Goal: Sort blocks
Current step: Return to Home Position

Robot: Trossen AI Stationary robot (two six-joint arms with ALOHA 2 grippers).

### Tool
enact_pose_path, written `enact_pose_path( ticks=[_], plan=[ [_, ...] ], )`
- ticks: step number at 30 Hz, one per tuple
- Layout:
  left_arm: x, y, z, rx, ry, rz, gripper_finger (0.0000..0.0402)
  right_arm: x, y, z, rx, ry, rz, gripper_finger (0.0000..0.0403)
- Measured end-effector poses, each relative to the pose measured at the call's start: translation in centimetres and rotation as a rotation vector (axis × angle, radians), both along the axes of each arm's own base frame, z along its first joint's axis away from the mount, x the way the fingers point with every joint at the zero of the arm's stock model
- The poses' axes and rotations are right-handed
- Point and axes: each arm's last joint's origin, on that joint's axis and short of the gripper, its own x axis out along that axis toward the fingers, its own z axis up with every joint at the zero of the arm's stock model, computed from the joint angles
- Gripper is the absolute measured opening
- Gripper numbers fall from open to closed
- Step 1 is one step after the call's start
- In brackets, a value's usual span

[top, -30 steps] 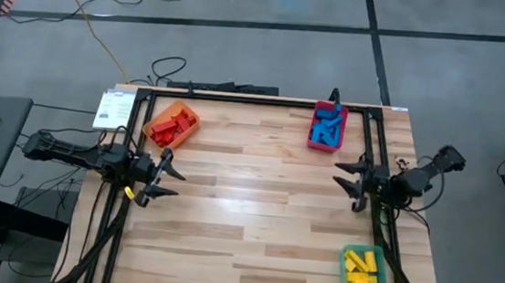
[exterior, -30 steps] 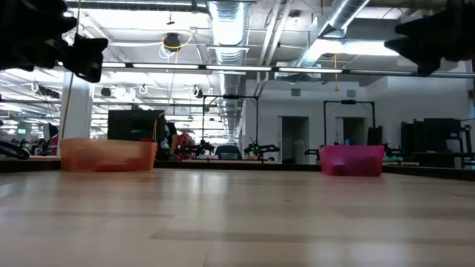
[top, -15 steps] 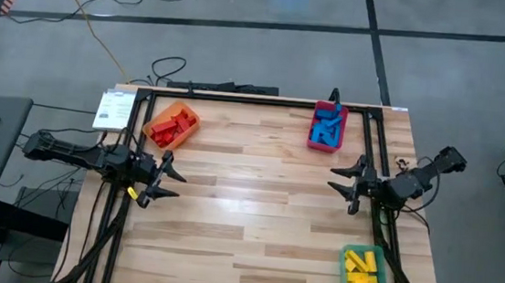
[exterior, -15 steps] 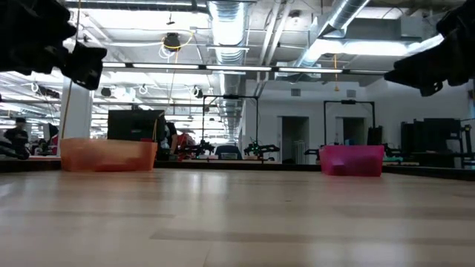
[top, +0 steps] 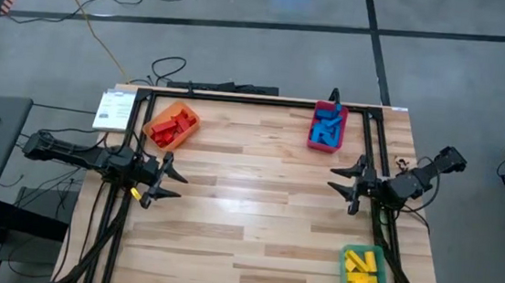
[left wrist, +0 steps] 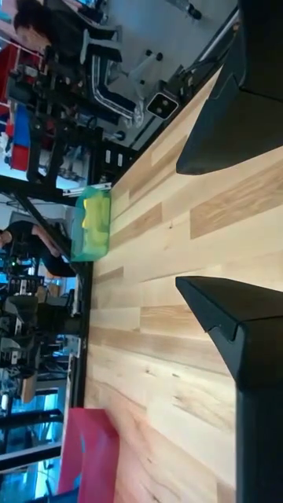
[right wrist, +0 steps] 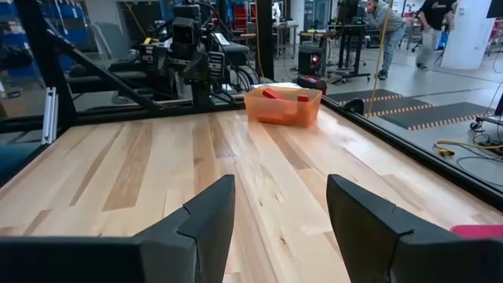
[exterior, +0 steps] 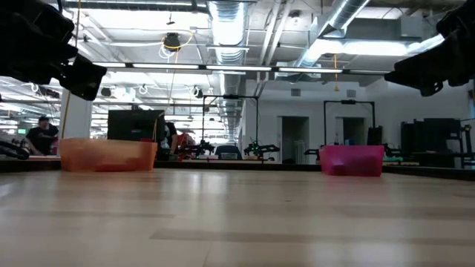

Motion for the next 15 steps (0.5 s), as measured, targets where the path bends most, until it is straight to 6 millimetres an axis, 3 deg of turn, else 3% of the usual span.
enact_pose_path(
  ticks=[15],
  plan=[
    [0.00,0.03,-0.06,0.002,0.005,0.012,0.0217,0.01,0.01,-0.05,-0.002,0.002,0.001,0.0214]
  ],
)
